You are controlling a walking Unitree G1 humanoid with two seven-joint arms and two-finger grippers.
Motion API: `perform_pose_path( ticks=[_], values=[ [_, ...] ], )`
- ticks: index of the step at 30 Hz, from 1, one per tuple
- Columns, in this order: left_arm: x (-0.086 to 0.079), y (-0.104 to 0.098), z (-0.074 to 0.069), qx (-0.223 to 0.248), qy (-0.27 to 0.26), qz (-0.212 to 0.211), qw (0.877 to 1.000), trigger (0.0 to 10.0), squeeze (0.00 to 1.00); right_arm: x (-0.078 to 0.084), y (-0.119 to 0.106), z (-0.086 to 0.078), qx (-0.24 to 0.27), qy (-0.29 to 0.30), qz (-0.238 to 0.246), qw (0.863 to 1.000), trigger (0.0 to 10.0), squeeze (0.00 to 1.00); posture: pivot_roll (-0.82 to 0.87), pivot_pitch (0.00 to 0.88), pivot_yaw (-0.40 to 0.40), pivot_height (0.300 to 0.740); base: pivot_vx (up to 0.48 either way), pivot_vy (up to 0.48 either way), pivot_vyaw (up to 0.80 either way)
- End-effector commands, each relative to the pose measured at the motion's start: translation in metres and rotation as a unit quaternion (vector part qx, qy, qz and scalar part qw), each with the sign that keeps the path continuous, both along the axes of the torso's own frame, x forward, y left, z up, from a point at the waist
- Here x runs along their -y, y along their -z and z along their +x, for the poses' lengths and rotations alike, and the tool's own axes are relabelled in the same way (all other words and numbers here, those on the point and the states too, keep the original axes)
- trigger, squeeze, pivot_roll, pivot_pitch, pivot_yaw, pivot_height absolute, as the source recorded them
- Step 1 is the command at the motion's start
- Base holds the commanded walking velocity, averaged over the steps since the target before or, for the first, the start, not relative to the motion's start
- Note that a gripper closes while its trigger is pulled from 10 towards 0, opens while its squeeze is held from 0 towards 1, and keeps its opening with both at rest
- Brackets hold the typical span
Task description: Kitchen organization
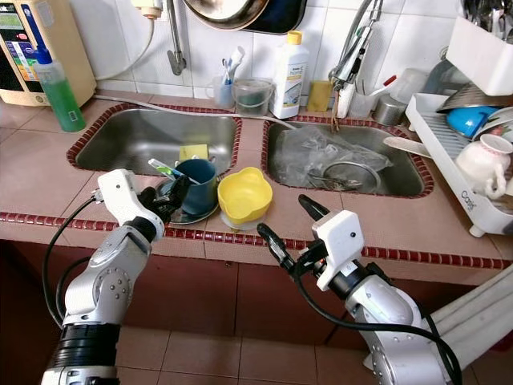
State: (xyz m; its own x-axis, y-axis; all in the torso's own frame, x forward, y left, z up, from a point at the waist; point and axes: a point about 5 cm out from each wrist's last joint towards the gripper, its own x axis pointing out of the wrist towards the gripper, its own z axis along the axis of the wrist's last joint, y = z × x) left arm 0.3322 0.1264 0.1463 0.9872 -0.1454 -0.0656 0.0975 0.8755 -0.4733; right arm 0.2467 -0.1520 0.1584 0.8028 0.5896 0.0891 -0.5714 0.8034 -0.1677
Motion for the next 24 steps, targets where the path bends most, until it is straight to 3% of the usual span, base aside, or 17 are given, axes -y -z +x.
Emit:
perform_pose_path(
  ticks=[1, 9, 24],
  values=[
    [0.000, -0.004, 0.003, 0.001, 0.002, -0.005, 1.000, 10.0, 0.00, -0.001, -0.007, -0.002, 0.012, -0.003, -0.001, 1.000, 10.0, 0.00, -0.18, 0.000, -0.003, 0.740, 0.000, 0.000, 0.00],
    [-0.004, -0.010, 0.009, 0.012, -0.006, -0.015, 1.000, 10.0, 0.00, -0.003, -0.009, -0.001, 0.014, -0.007, 0.004, 1.000, 10.0, 0.00, -0.18, 0.000, -0.002, 0.740, 0.000, 0.000, 0.00],
    [0.011, -0.021, 0.024, 0.035, 0.008, -0.023, 0.999, 10.0, 0.00, -0.013, -0.018, -0.001, 0.029, -0.041, -0.006, 0.999, 10.0, 0.00, -0.18, 0.000, -0.005, 0.740, 0.000, 0.000, 0.00]
  ],
)
